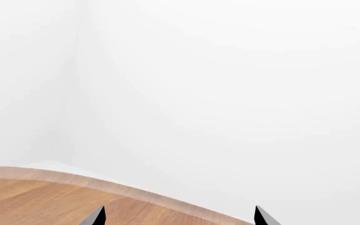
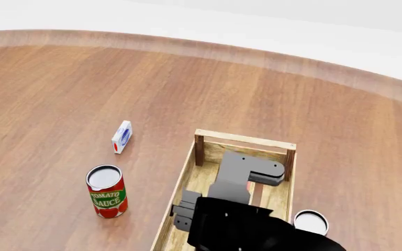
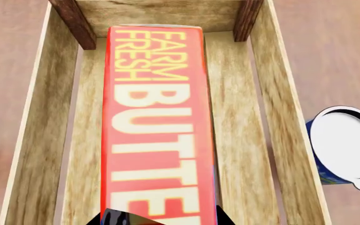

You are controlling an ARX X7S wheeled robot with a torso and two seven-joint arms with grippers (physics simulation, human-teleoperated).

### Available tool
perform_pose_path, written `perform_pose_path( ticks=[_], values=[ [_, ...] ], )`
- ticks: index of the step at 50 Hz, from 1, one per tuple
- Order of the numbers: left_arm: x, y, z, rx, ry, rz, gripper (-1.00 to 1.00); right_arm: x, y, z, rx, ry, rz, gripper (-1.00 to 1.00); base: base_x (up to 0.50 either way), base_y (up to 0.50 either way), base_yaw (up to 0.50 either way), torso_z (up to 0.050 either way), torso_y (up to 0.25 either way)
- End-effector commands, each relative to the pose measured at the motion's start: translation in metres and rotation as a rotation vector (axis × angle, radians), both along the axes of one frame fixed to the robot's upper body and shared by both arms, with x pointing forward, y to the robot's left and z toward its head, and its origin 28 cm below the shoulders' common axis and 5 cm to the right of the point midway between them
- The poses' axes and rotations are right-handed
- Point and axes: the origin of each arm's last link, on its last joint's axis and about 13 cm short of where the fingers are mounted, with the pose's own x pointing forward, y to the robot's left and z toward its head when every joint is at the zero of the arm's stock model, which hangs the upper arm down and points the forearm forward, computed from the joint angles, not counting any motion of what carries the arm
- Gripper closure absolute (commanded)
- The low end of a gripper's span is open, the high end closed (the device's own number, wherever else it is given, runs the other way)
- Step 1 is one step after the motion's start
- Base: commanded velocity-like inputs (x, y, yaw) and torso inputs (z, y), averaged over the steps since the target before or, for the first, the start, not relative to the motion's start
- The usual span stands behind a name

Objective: Pick up the butter and put it in the tray.

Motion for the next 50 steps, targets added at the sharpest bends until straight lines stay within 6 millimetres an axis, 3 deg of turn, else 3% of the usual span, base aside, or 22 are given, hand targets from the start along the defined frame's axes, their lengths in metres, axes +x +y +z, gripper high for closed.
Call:
perform_pose_path(
  ticks=[1,30,31,50],
  values=[
    [0.0,0.0,0.0,0.0,0.001,0.0,-1.0,0.004,-0.002,-0.003,-0.051,-0.034,0.023,1.0,0.0,0.0,0.0,0.01,0.0],
    [0.0,0.0,-0.001,0.0,0.004,0.001,-1.0,0.005,-0.003,-0.012,-0.046,-0.01,0.026,1.0,0.0,0.0,0.0,0.0,0.001],
    [0.0,0.0,-0.001,0.0,0.005,0.0,-1.0,0.005,-0.003,-0.012,-0.037,-0.009,0.028,-1.0,0.0,0.0,0.0,0.0,0.0],
    [0.0,0.001,0.0,-0.003,0.004,0.001,-1.0,0.006,-0.002,-0.003,-0.036,-0.016,0.041,-1.0,0.0,0.0,0.0,0.0,0.0]
  ],
)
